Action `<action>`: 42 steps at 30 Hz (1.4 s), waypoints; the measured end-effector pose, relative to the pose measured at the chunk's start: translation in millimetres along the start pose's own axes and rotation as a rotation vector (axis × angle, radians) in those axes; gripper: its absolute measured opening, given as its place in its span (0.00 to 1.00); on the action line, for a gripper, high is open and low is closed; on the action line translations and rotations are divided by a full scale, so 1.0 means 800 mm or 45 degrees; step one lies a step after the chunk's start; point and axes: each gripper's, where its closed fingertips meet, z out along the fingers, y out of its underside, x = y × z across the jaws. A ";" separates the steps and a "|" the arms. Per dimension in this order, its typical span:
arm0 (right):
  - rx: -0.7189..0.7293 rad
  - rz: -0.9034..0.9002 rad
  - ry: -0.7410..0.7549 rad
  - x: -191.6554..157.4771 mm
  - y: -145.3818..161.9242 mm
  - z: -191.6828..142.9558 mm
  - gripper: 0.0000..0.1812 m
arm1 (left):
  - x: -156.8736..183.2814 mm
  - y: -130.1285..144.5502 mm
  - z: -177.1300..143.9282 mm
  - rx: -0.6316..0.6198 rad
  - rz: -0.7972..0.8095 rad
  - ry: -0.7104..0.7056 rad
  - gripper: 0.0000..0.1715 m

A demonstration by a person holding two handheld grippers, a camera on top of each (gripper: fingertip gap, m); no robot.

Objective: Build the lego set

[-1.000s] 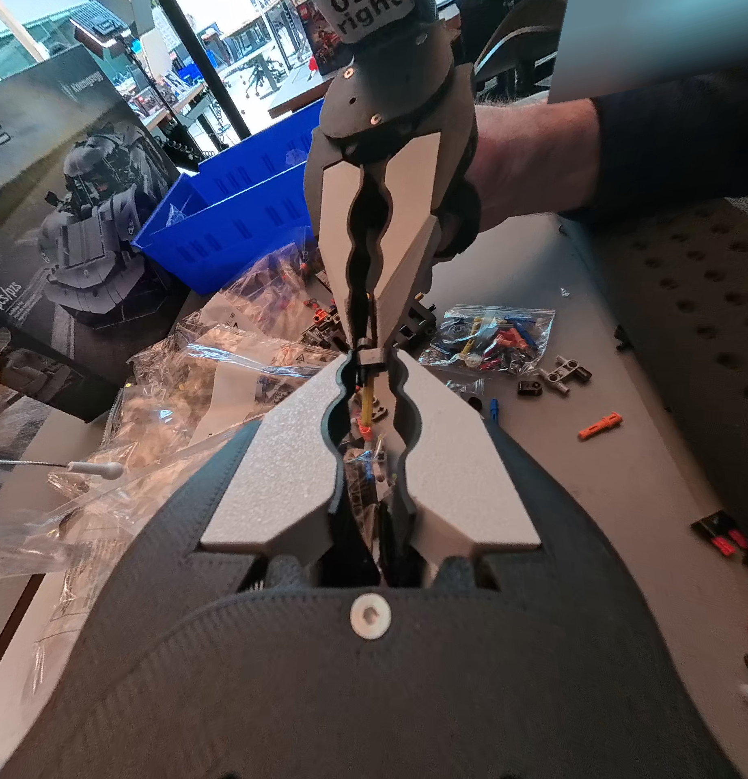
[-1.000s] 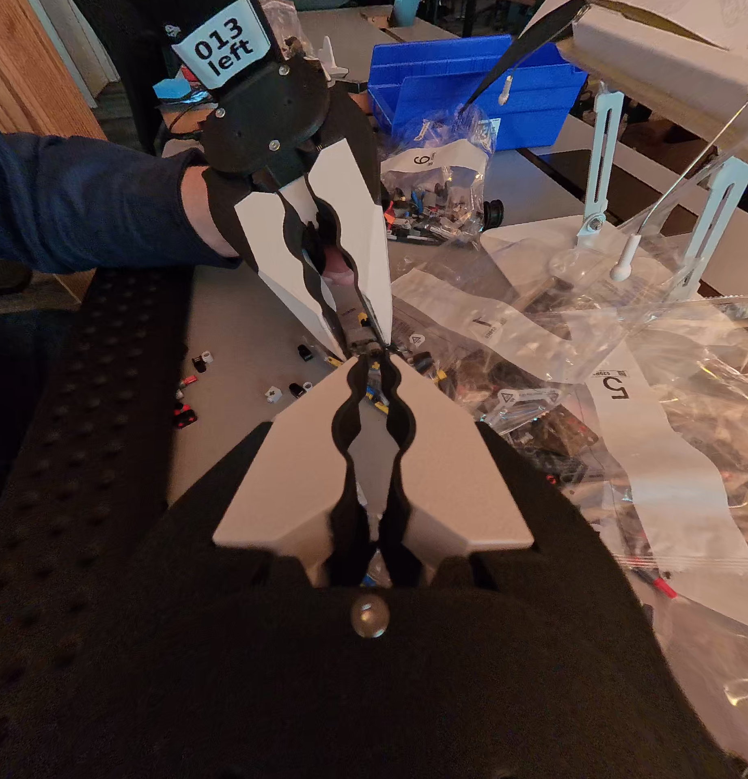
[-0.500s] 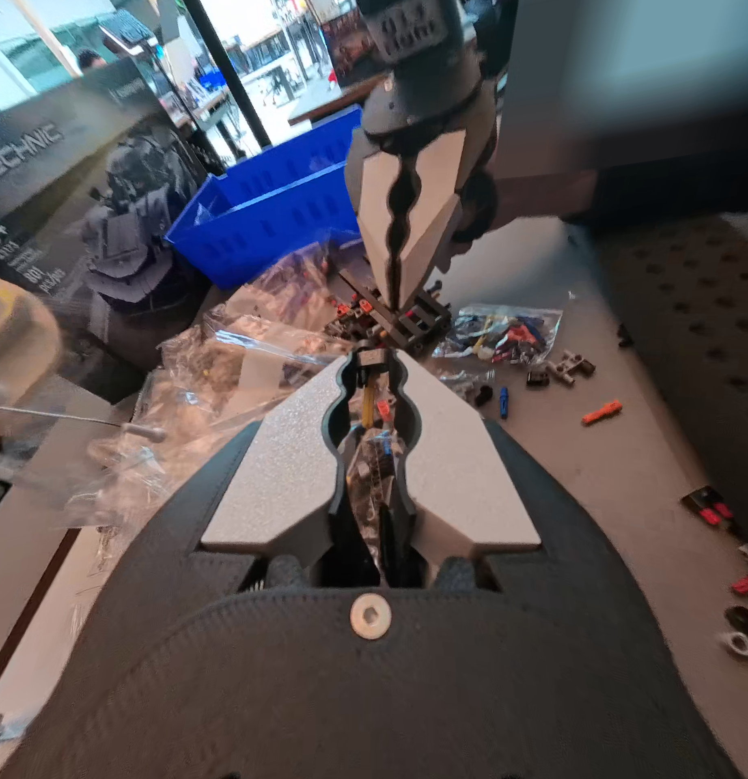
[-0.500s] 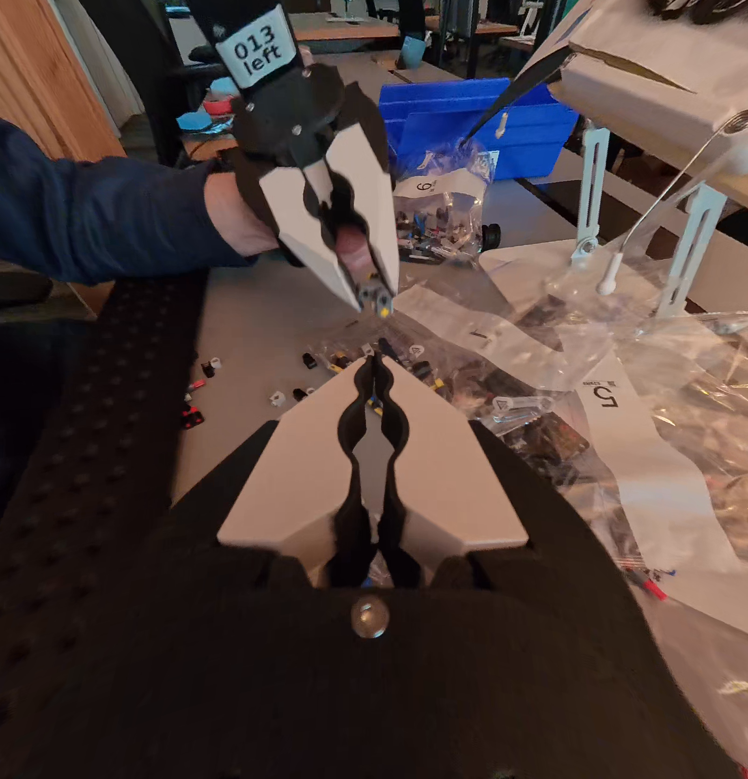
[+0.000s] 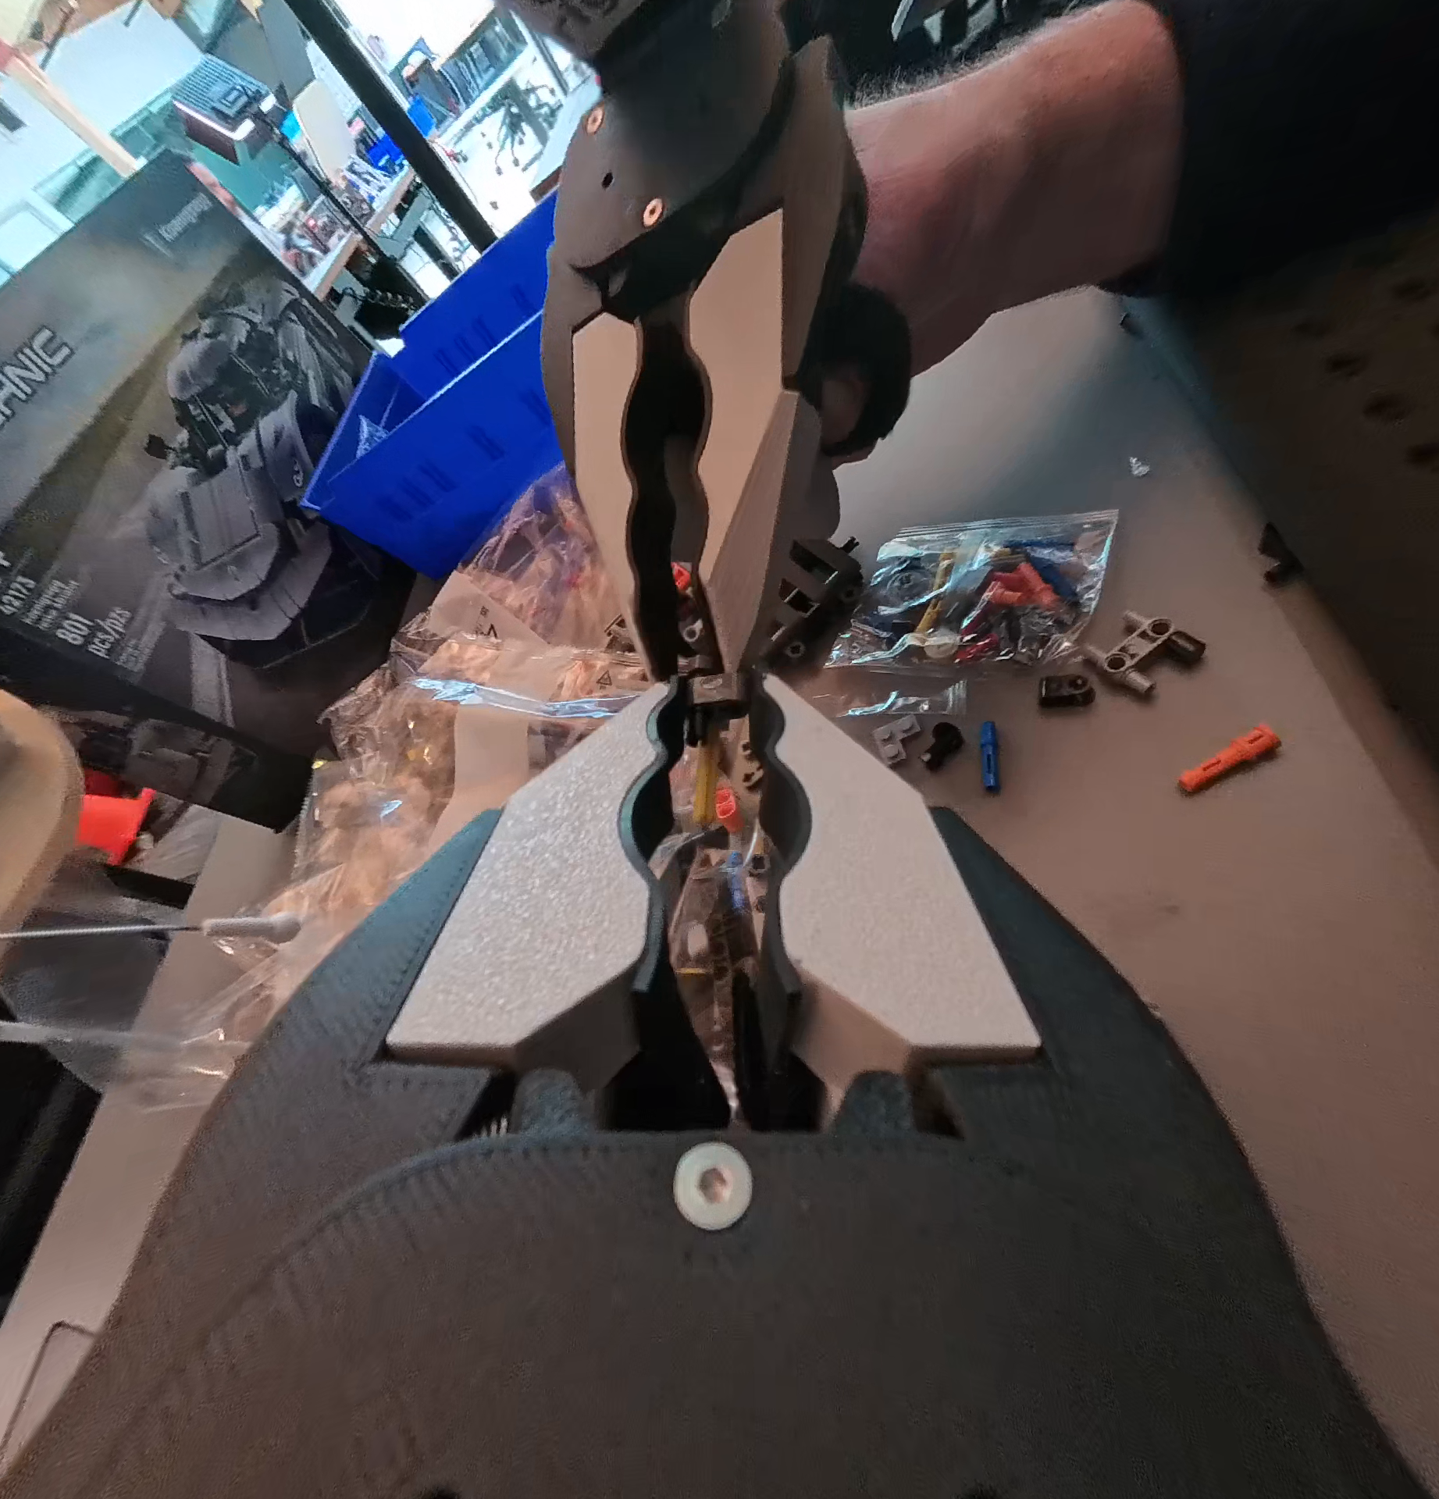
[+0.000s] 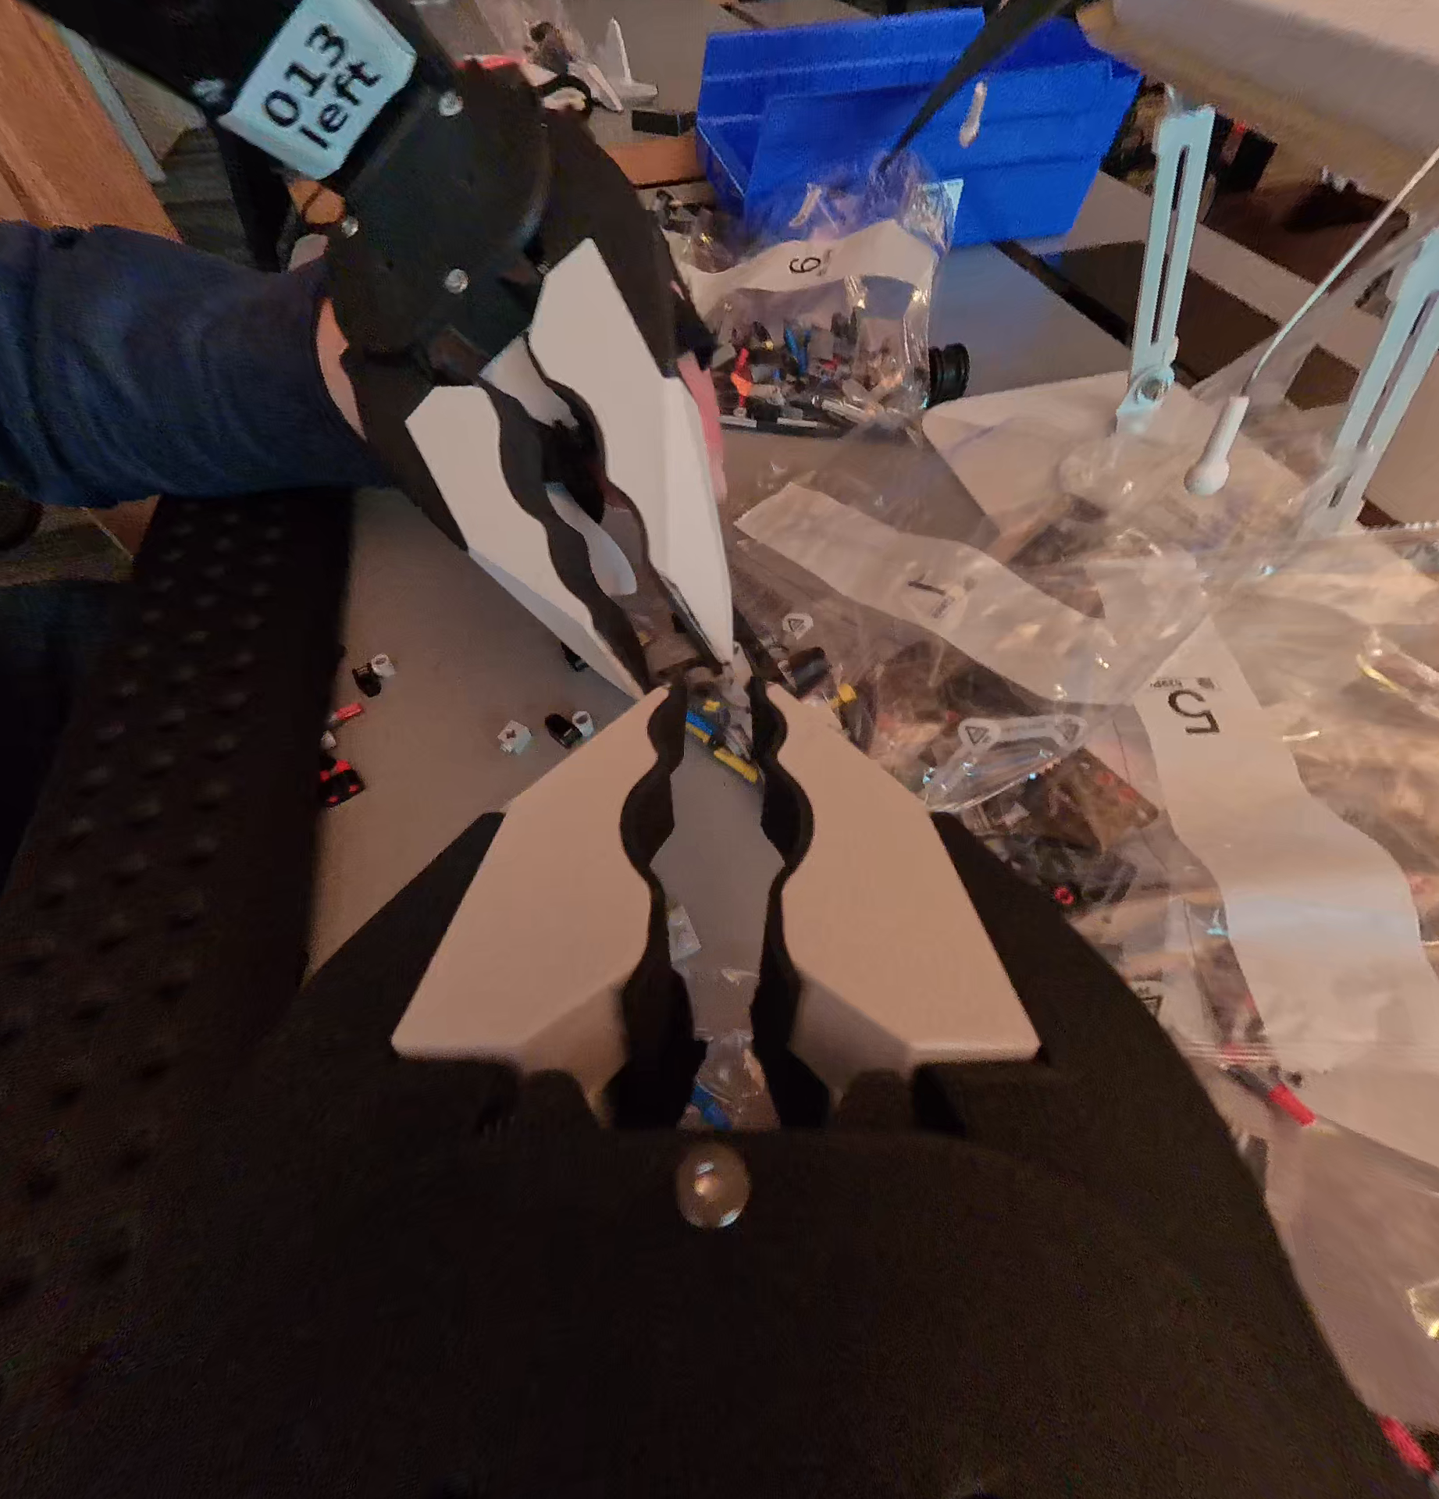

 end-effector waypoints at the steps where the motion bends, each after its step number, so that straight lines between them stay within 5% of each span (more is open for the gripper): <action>1: 0.008 0.029 -0.010 0.001 0.000 0.000 0.08 | -0.001 -0.001 0.000 -0.003 0.020 -0.014 0.08; 13: 0.129 0.283 -0.208 -0.004 -0.008 -0.003 0.04 | -0.007 -0.010 -0.002 -0.005 0.192 -0.139 0.08; 29: 0.100 0.121 -0.013 0.007 -0.014 -0.011 0.00 | -0.022 -0.011 -0.004 0.000 0.145 -0.202 0.07; 35: 0.178 -0.110 0.138 0.009 -0.034 -0.018 0.05 | -0.029 -0.020 -0.013 0.224 -0.293 -0.051 0.07; 42: -0.079 -0.533 0.361 0.004 -0.016 0.009 0.11 | -0.033 -0.016 -0.015 0.347 -0.809 0.192 0.06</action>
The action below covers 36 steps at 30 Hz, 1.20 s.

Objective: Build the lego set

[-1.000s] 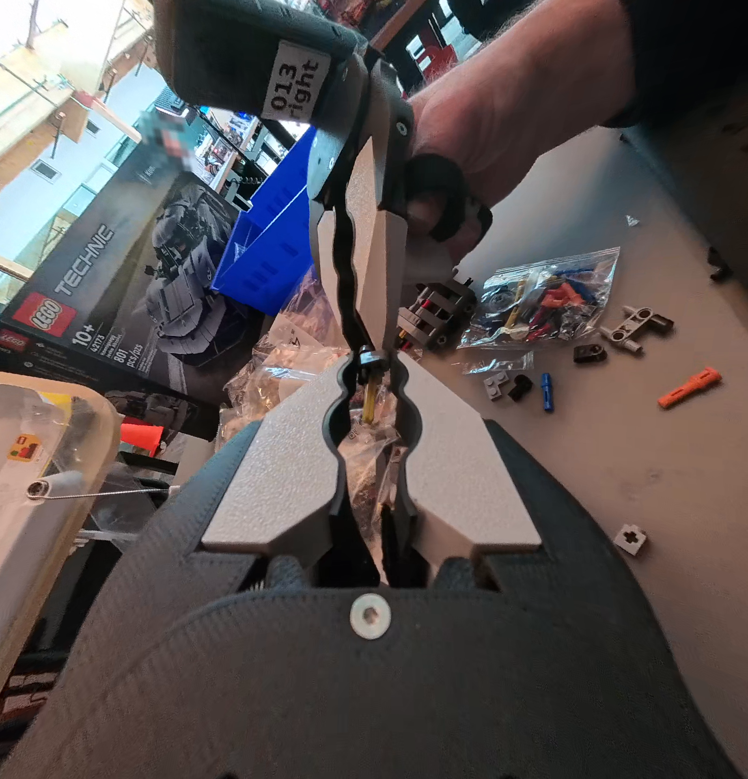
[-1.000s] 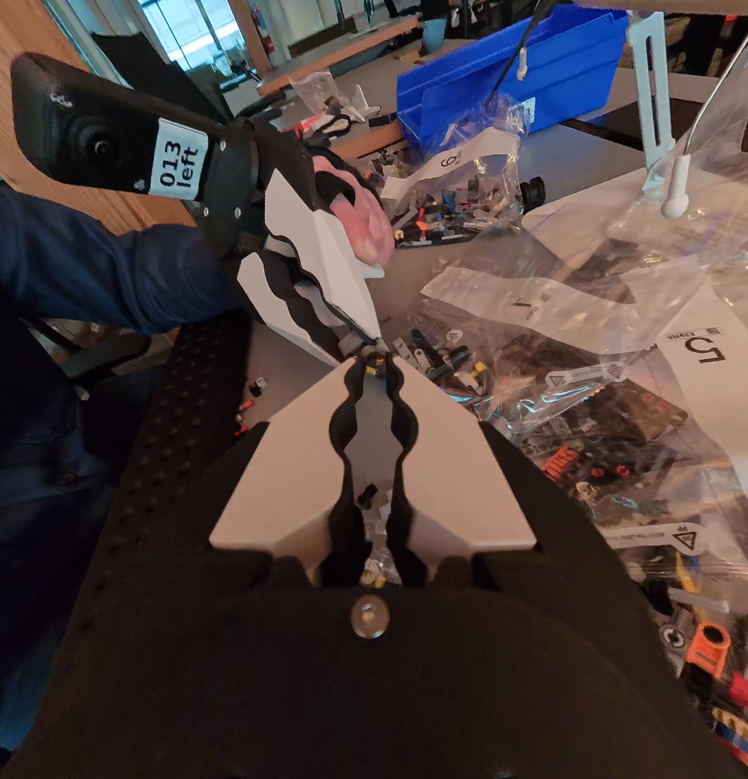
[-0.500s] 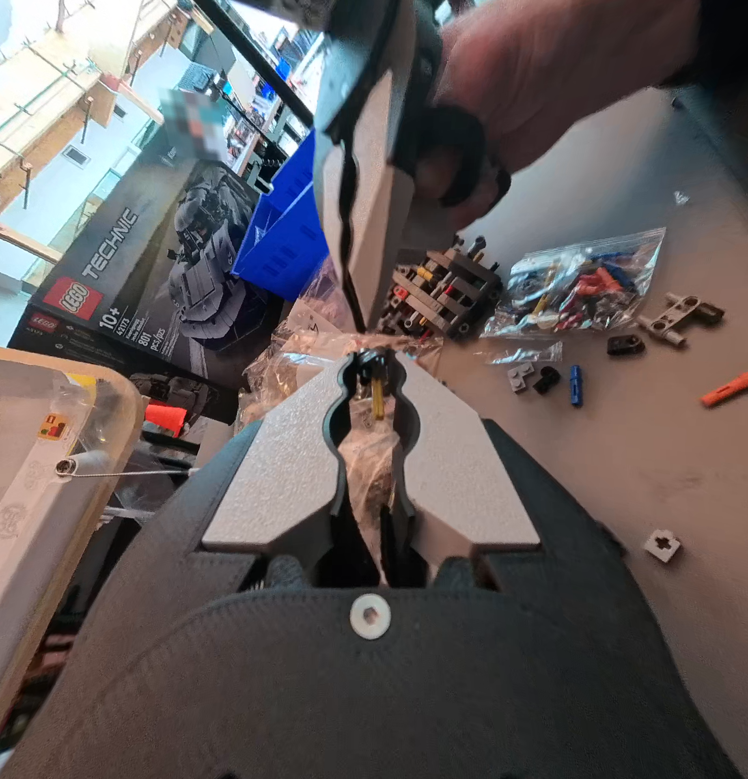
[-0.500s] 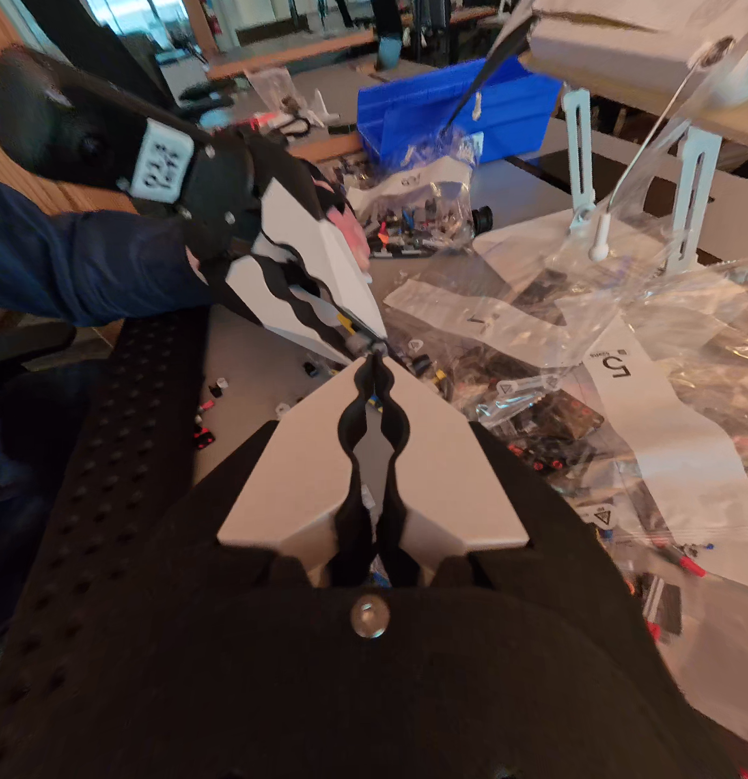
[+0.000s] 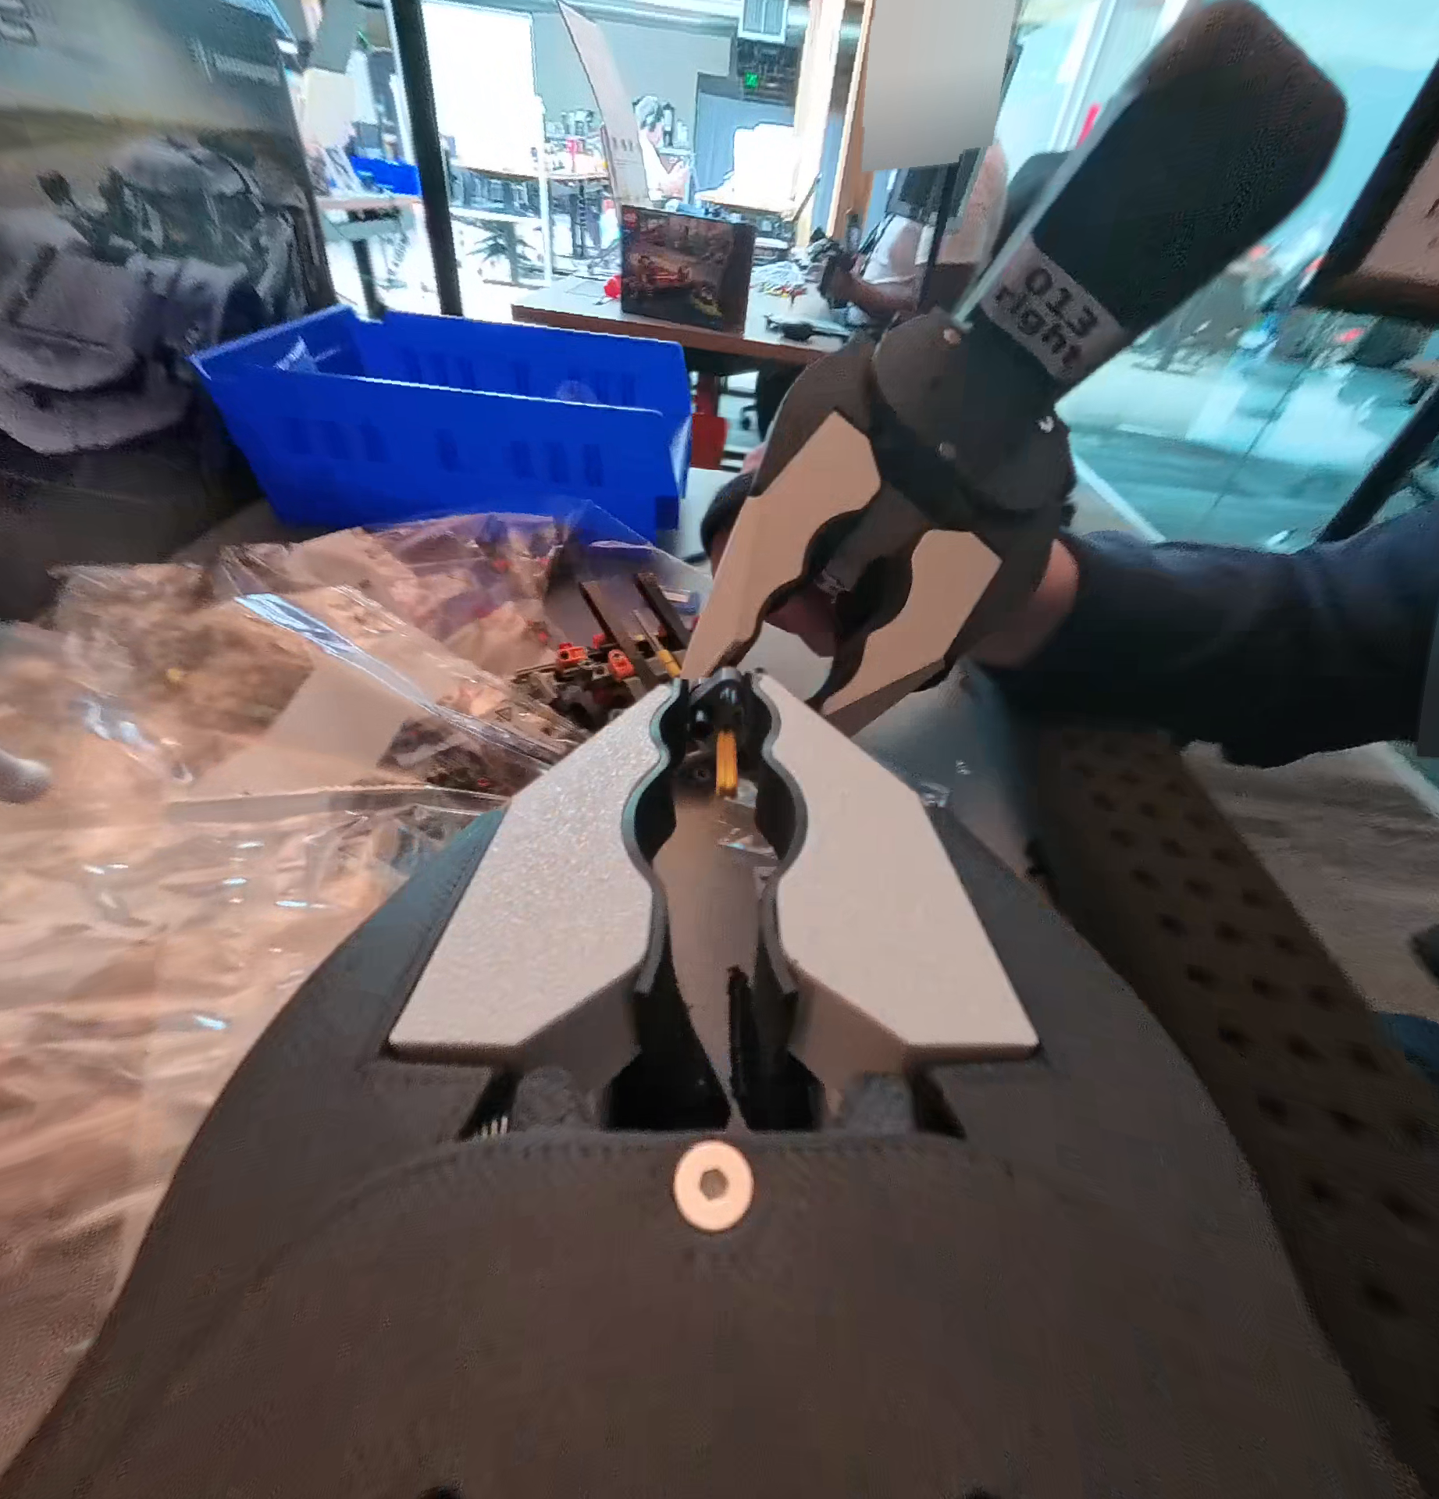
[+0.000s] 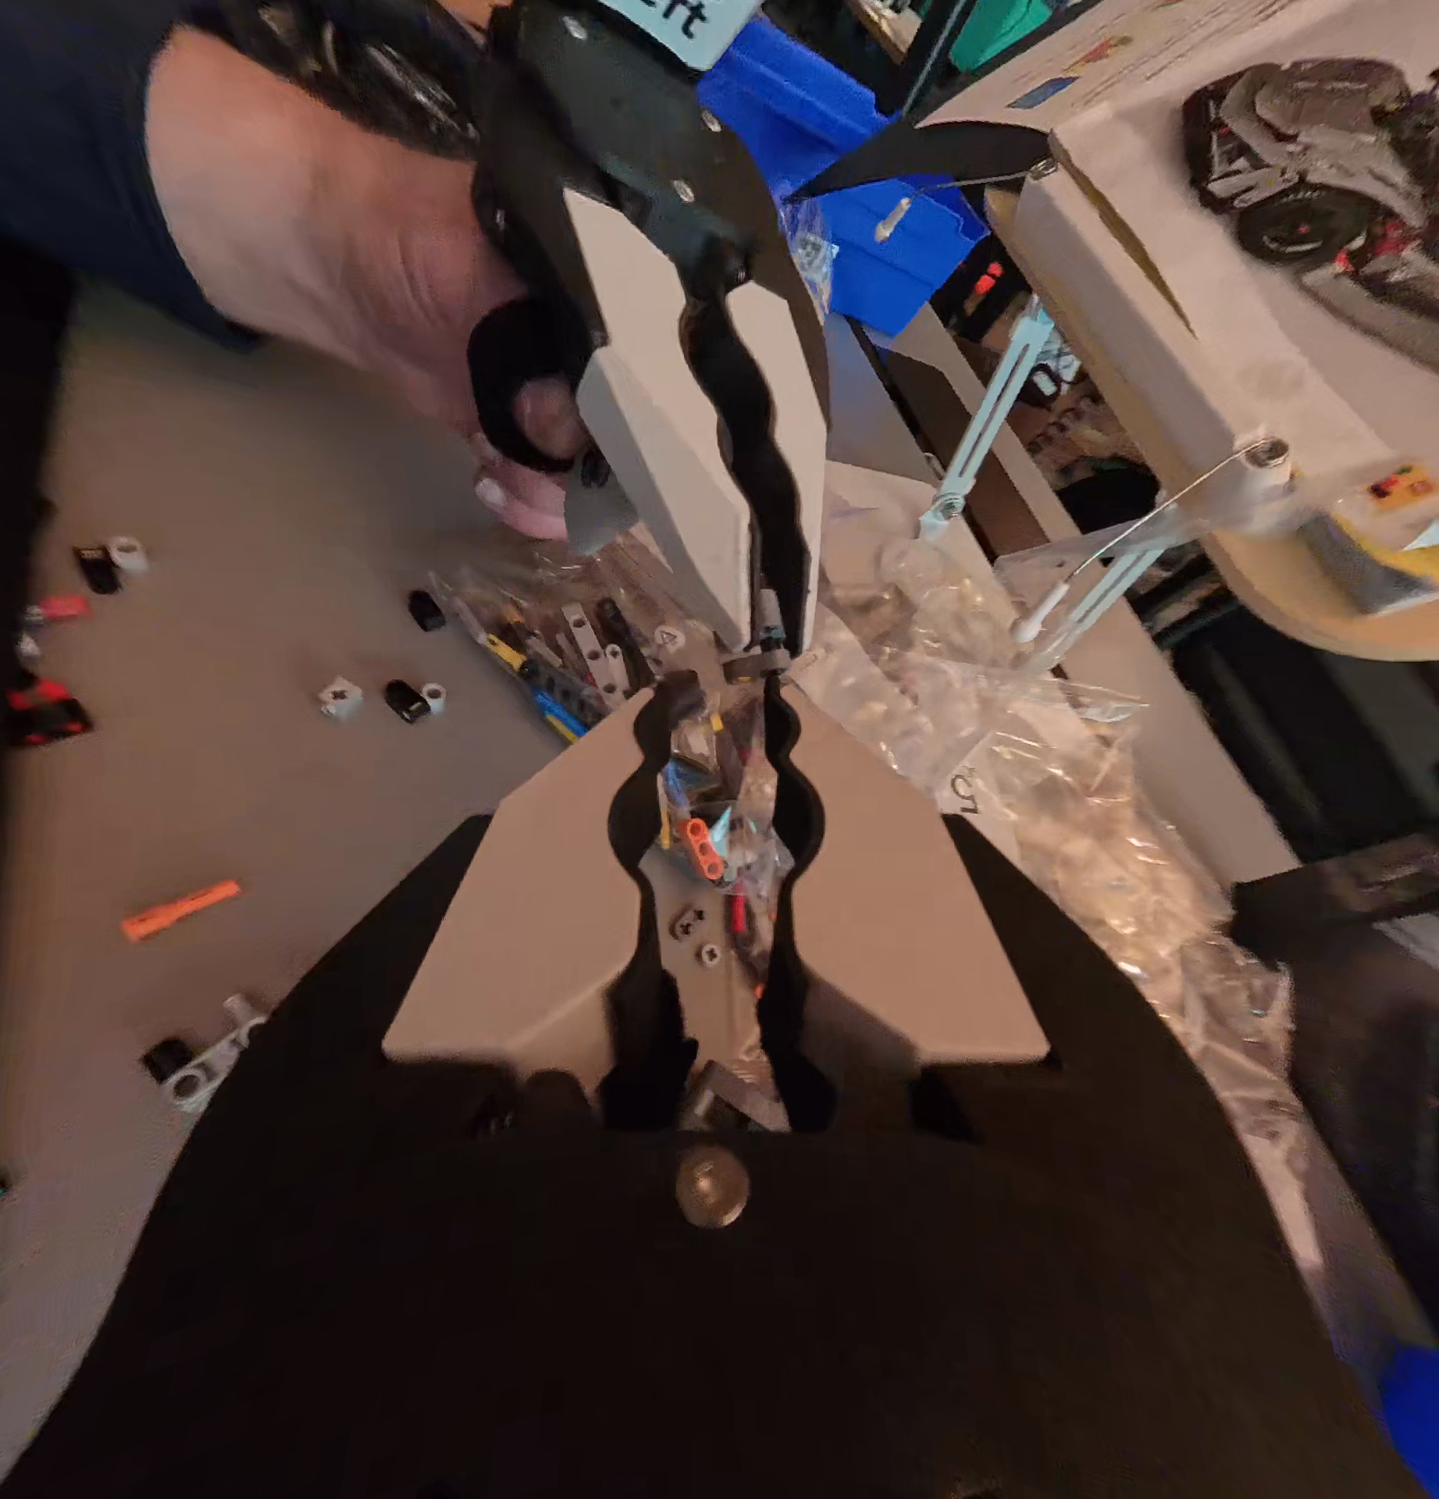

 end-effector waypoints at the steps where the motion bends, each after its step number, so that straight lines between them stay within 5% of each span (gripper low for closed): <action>1: -0.003 -0.021 0.018 0.001 -0.001 0.000 0.10 | 0.001 -0.001 -0.001 0.014 -0.048 0.030 0.06; 8: -0.055 -0.211 0.201 0.012 -0.007 -0.003 0.12 | 0.003 -0.011 -0.002 0.104 -0.275 0.142 0.06; 15: -0.079 -0.119 0.211 0.020 0.001 -0.002 0.11 | 0.003 -0.006 0.001 0.100 -0.320 0.169 0.06; 25: -0.078 0.224 -0.201 -0.010 0.029 -0.004 0.09 | 0.004 0.088 -0.009 -0.548 0.039 0.060 0.07; 30: -0.311 0.148 -0.369 -0.049 0.069 0.013 0.09 | 0.017 0.119 -0.008 -0.716 0.156 0.108 0.07; 36: -0.343 0.185 -0.417 -0.054 0.077 0.012 0.11 | 0.019 0.151 -0.008 -0.896 0.273 0.099 0.15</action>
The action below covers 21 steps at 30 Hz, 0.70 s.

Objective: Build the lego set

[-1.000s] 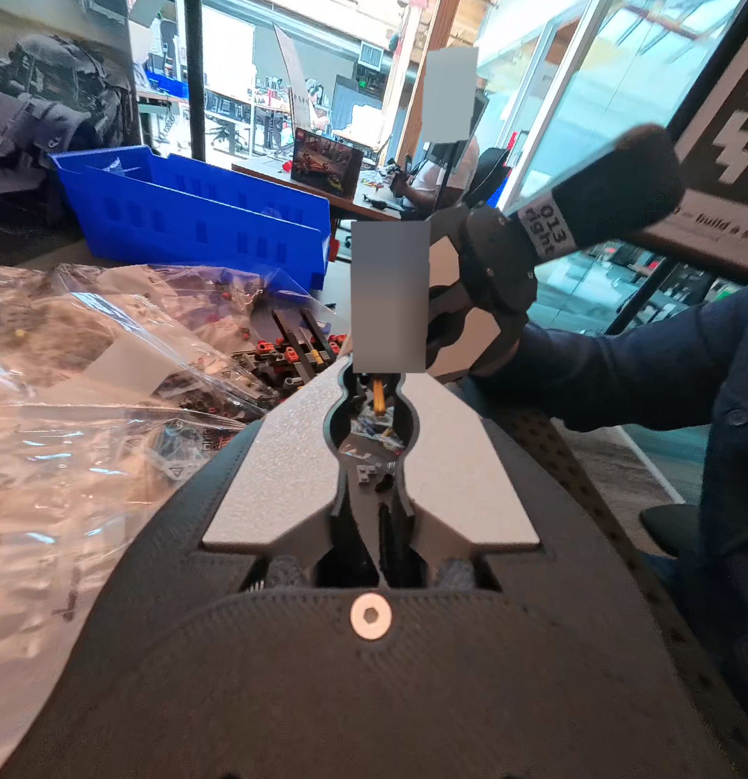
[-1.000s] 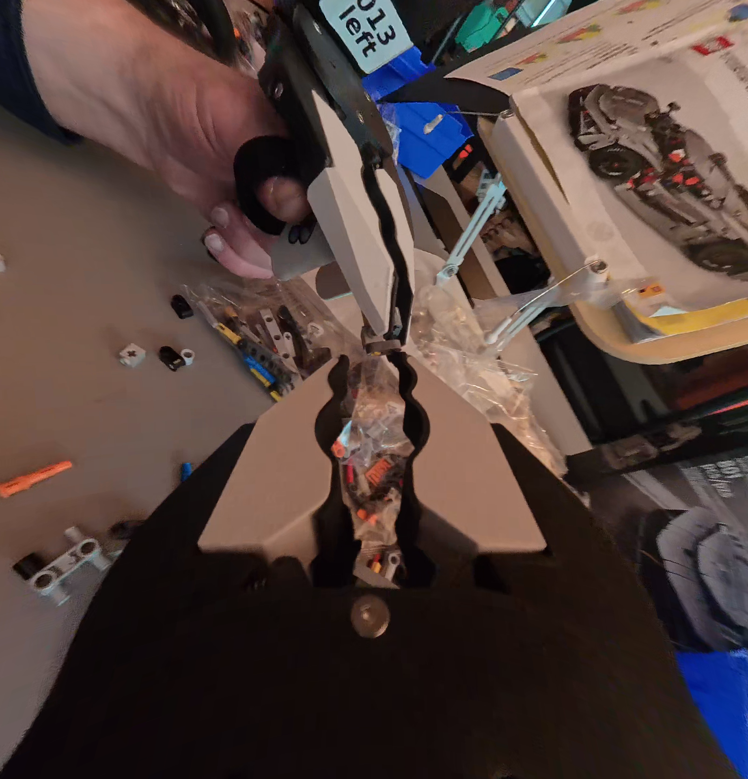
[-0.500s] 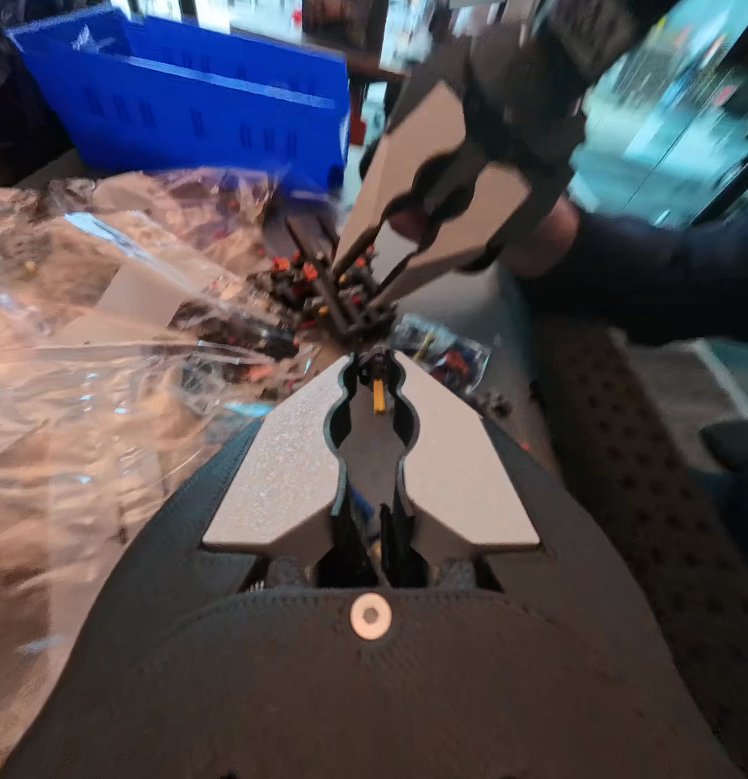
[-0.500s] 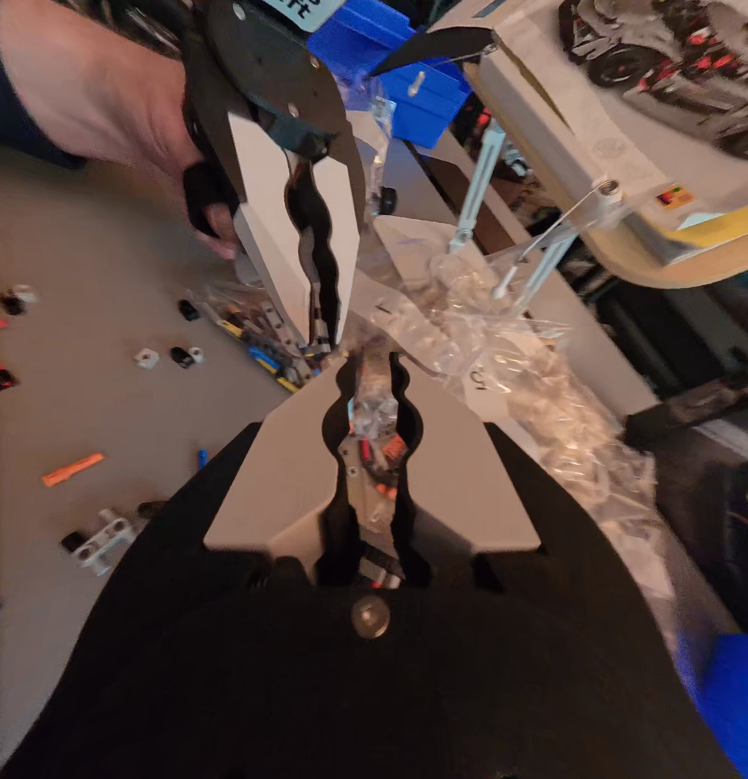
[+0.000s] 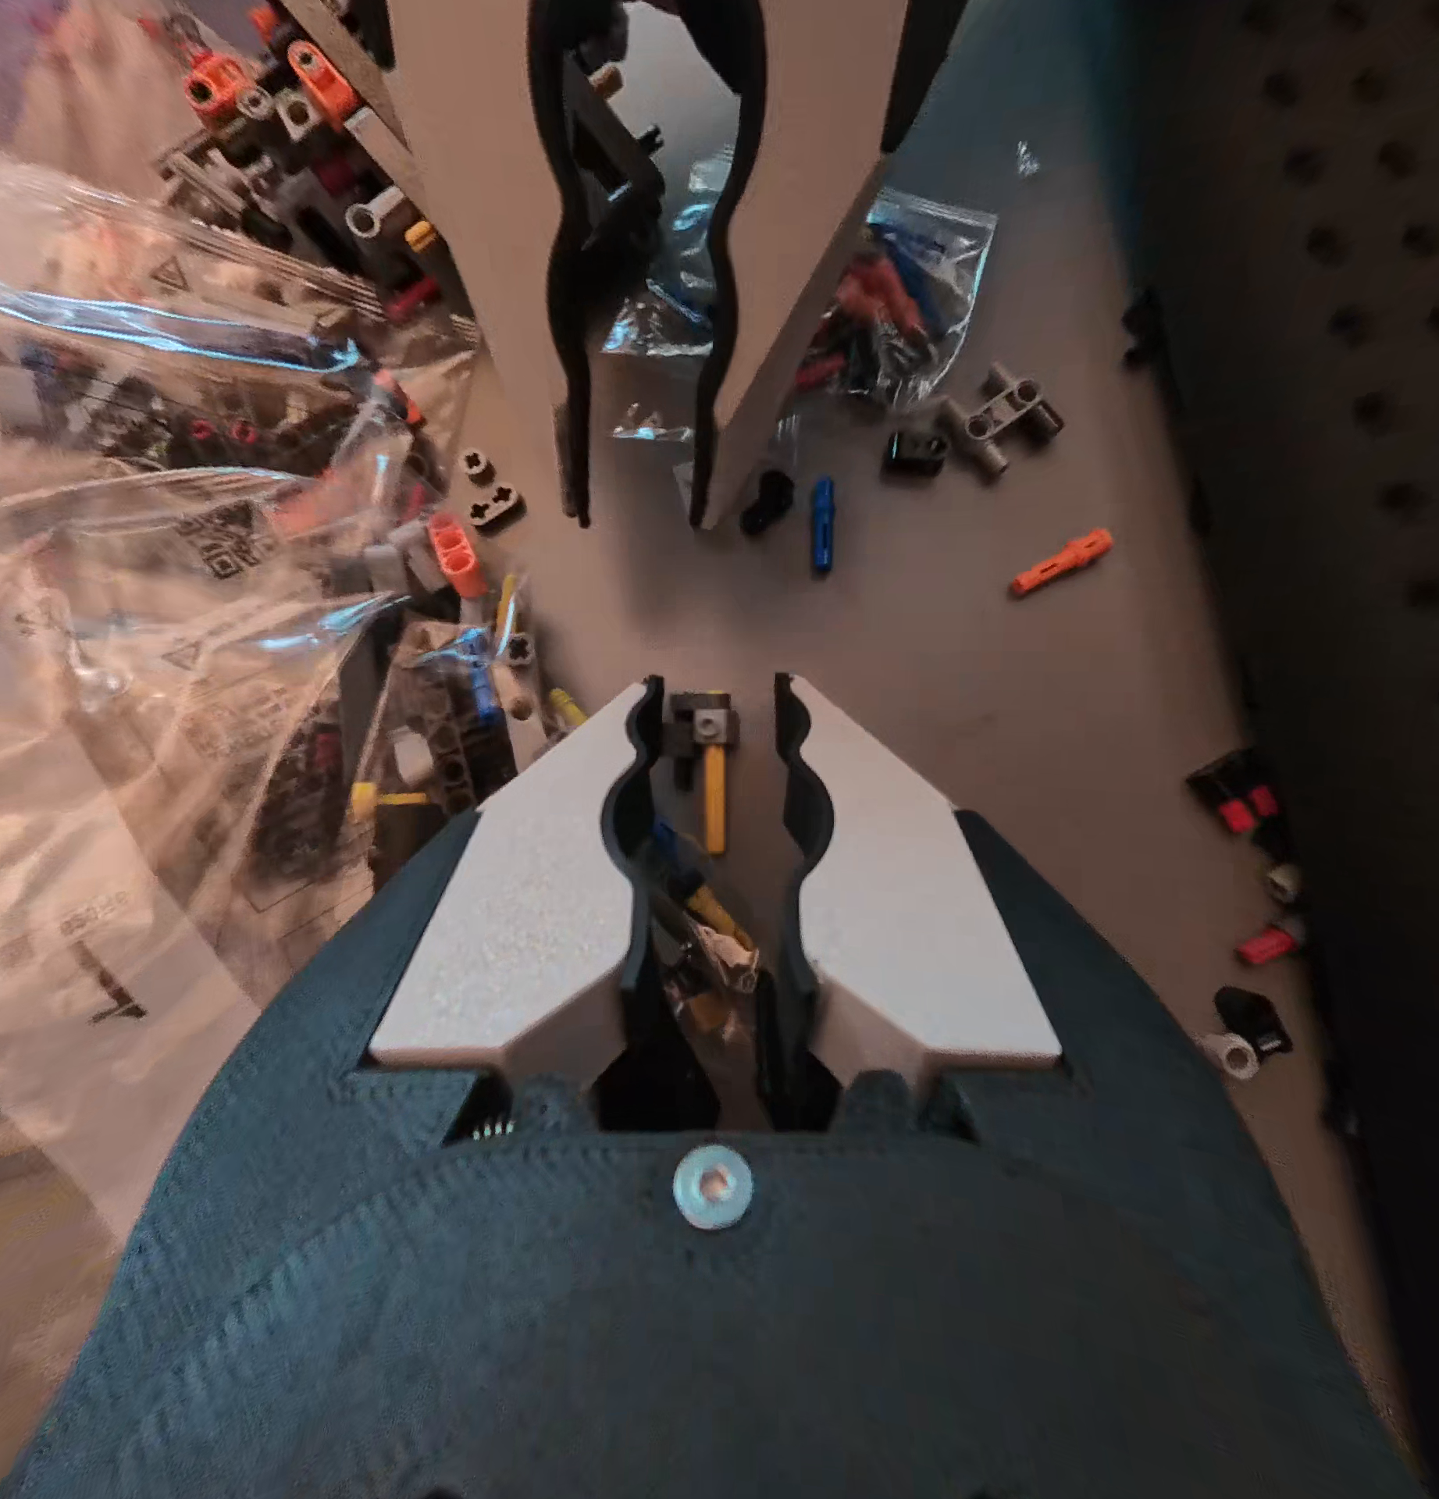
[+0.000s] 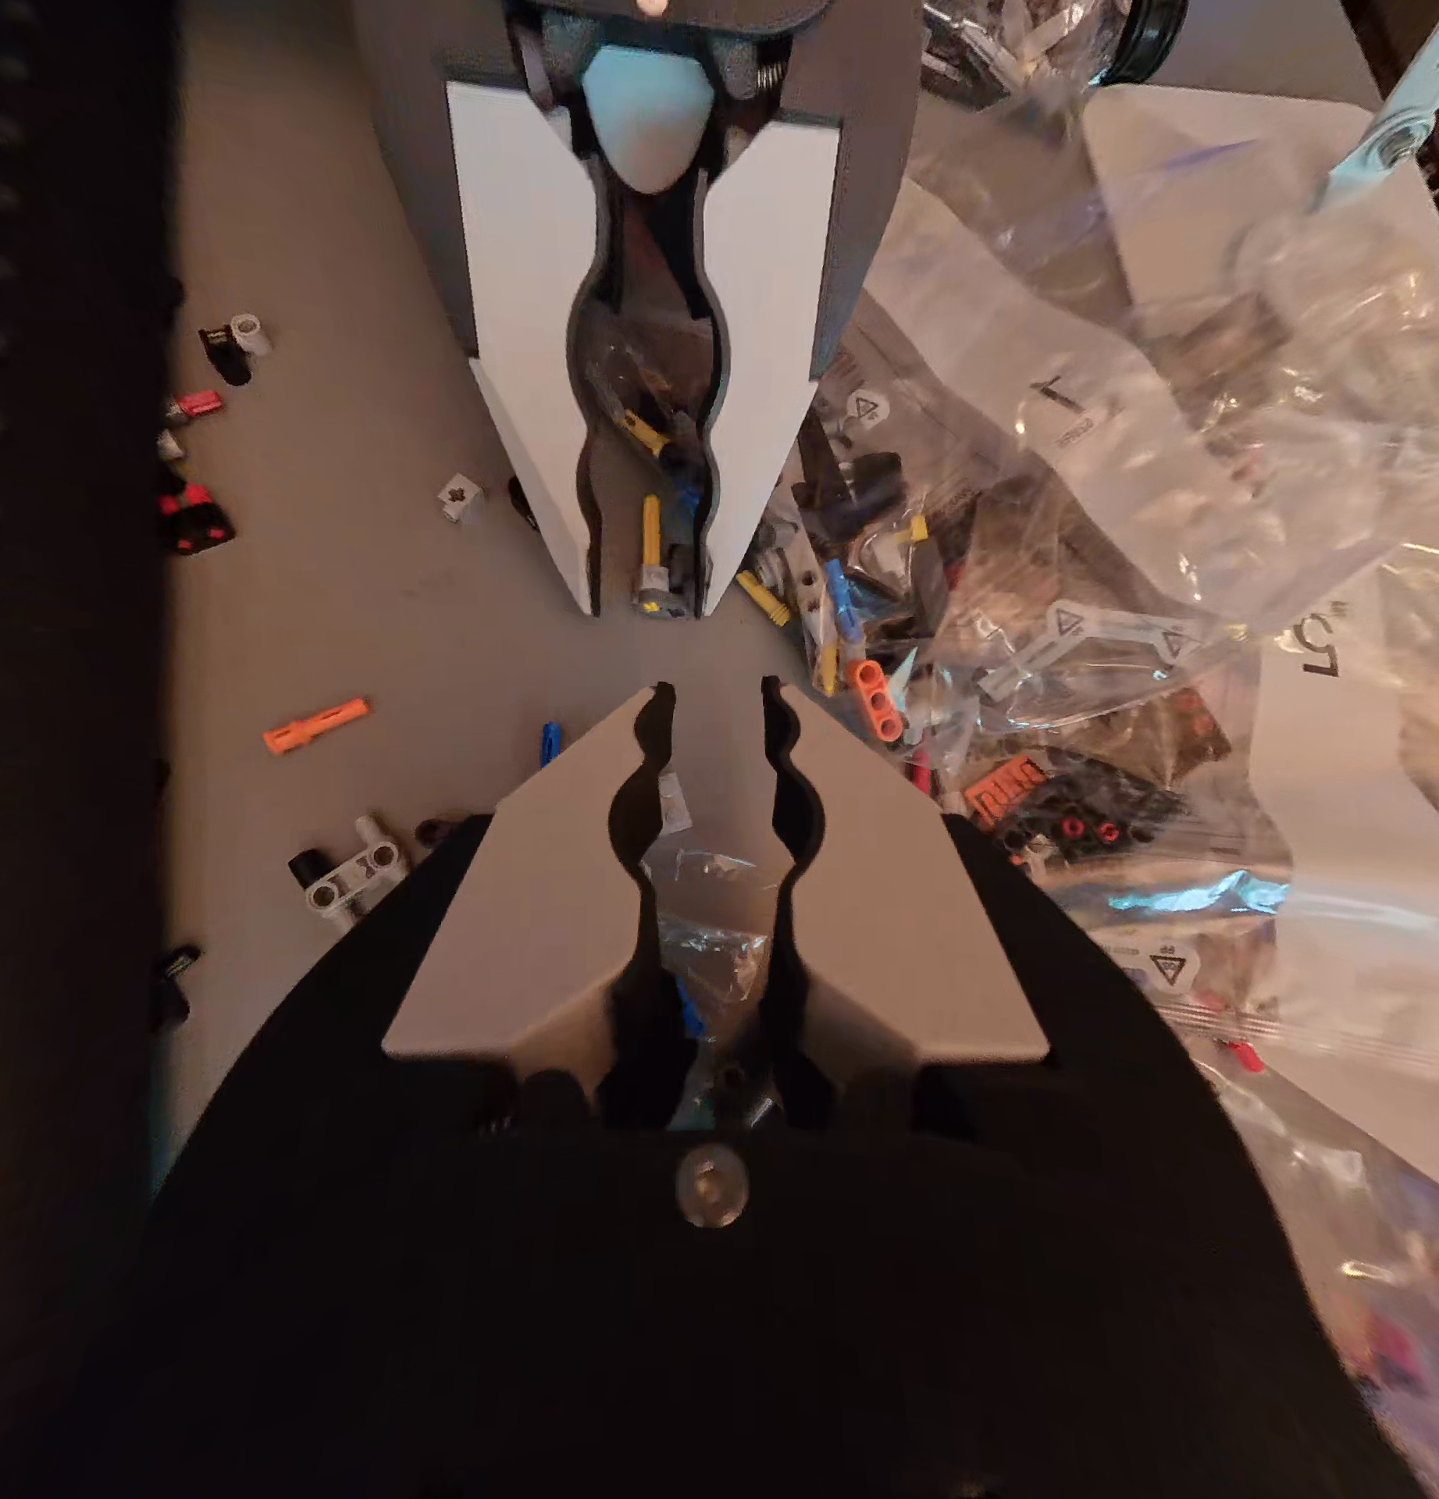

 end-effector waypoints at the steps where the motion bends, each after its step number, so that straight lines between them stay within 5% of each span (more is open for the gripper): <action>1: -0.006 0.000 -0.004 0.000 0.001 0.001 0.11 | -0.004 -0.004 -0.005 0.026 0.006 -0.025 0.15; 5: -0.021 -0.002 -0.018 -0.003 0.004 0.003 0.11 | -0.006 -0.003 -0.024 0.054 -0.020 -0.010 0.15; 14: -0.028 -0.021 -0.047 -0.011 0.001 0.011 0.11 | 0.005 0.023 -0.009 -0.122 0.086 -0.003 0.13; 21: -0.012 -0.074 -0.127 -0.031 -0.008 0.018 0.13 | 0.012 0.017 -0.002 -0.094 0.103 0.030 0.09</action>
